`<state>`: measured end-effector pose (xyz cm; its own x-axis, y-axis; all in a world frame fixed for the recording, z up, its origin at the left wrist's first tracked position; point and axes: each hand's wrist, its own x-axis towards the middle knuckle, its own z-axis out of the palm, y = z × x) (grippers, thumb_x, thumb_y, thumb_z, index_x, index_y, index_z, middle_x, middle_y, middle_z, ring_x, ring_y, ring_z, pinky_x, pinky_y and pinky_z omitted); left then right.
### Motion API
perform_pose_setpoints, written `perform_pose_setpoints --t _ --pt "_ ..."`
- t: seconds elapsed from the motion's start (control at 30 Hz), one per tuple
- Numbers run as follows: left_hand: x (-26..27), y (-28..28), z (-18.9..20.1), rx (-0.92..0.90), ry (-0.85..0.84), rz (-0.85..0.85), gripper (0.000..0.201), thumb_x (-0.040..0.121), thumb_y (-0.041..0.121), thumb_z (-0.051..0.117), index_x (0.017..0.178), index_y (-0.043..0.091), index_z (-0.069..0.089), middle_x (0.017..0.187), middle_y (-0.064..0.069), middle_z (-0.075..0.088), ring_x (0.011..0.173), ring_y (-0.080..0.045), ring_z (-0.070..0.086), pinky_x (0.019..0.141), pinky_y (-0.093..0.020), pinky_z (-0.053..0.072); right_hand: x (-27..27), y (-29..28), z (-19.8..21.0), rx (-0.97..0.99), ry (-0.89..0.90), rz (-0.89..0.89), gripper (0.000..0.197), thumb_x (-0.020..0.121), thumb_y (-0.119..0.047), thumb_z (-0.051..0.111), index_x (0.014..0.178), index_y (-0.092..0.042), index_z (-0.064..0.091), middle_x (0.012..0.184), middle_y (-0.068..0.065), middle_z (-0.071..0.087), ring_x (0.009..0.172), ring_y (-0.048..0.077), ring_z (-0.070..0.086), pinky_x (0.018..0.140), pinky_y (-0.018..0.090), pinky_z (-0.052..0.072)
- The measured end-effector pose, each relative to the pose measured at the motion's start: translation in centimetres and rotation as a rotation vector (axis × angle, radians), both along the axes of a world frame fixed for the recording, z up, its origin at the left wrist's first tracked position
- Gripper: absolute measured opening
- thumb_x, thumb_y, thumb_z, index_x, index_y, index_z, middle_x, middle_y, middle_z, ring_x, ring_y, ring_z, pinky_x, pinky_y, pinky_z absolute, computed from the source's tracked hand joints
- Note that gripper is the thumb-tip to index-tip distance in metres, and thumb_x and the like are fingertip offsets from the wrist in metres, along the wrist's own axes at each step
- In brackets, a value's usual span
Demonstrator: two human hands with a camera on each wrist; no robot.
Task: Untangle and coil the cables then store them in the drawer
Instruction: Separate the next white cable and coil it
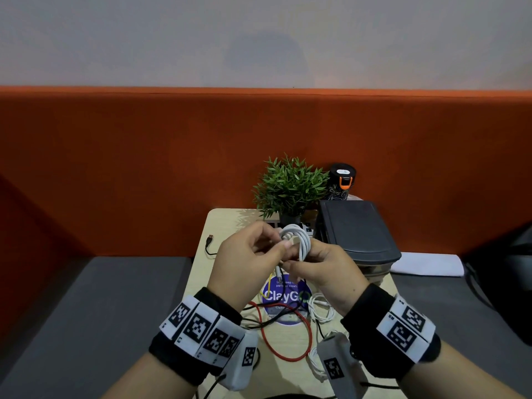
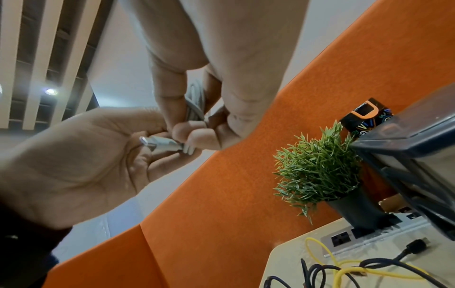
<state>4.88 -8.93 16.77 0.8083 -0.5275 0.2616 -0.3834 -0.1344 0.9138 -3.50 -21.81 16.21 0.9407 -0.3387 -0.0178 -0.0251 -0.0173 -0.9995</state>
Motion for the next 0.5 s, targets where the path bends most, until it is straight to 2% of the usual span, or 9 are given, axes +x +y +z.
perform_pose_setpoints --t 0.07,0.13,0.17,0.27,0.33,0.4,0.5 --pt "0.2 0.1 -0.2 0.022 -0.04 0.013 0.01 0.08 0.014 0.072 0.076 0.018 0.064 0.082 0.007 0.07 0.079 -0.003 0.066 0.068 -0.018 0.052 -0.1 0.0 -0.2 -0.05 -0.017 -0.006 0.014 0.079 0.007 0.067 0.087 -0.004 0.073 0.097 0.022 0.062 0.073 0.017 0.058 0.068 0.023 0.051" --pt "0.3 0.1 -0.4 0.054 -0.077 0.025 0.012 0.081 0.013 0.071 0.076 0.019 0.062 0.089 0.009 0.07 0.084 -0.001 0.066 0.073 -0.024 0.056 -0.1 0.1 -0.4 -0.123 -0.016 0.008 0.021 0.078 0.004 0.069 0.081 -0.015 0.076 0.1 0.014 0.063 0.083 0.018 0.062 0.075 0.026 0.053" --pt "0.4 0.1 -0.5 0.073 -0.094 0.028 0.012 0.08 0.013 0.071 0.075 0.02 0.061 0.091 0.009 0.07 0.085 0.0 0.066 0.074 -0.027 0.057 -0.1 0.2 -0.5 -0.136 -0.009 0.008 0.021 0.078 0.003 0.07 0.08 -0.017 0.076 0.1 0.014 0.063 0.084 0.019 0.062 0.076 0.028 0.054" --pt "0.7 0.2 -0.8 0.121 -0.199 0.034 0.013 0.079 0.012 0.071 0.076 0.02 0.061 0.088 0.007 0.068 0.083 -0.006 0.066 0.073 -0.035 0.057 -0.2 0.3 -0.4 -0.007 0.023 -0.018 0.014 0.079 0.003 0.07 0.089 -0.007 0.071 0.081 0.013 0.066 0.069 0.018 0.064 0.069 0.03 0.052" --pt "0.7 0.3 -1.0 0.13 -0.307 0.046 0.009 0.079 0.013 0.07 0.079 0.019 0.063 0.086 0.005 0.067 0.081 -0.01 0.065 0.071 -0.036 0.056 -0.2 0.3 -0.2 0.047 0.031 -0.014 0.019 0.08 0.002 0.069 0.096 -0.005 0.063 0.072 0.007 0.067 0.066 0.022 0.067 0.068 0.032 0.053" --pt "0.8 0.3 -1.2 0.116 -0.396 0.055 0.004 0.079 0.018 0.067 0.081 0.016 0.064 0.086 0.004 0.067 0.079 -0.011 0.065 0.069 -0.035 0.056 -0.2 0.3 0.1 0.027 0.035 -0.01 0.021 0.082 -0.001 0.069 0.1 -0.006 0.059 0.071 0.001 0.067 0.068 0.024 0.069 0.066 0.031 0.054" --pt "0.9 0.2 -1.3 0.119 -0.505 0.042 0.016 0.082 0.029 0.056 0.084 0.014 0.064 0.084 0.003 0.066 0.074 -0.012 0.062 0.064 -0.034 0.055 -0.3 0.3 0.4 0.01 0.044 -0.023 0.019 0.083 -0.008 0.069 0.1 -0.01 0.061 0.078 0.001 0.066 0.074 0.02 0.069 0.069 0.033 0.056"
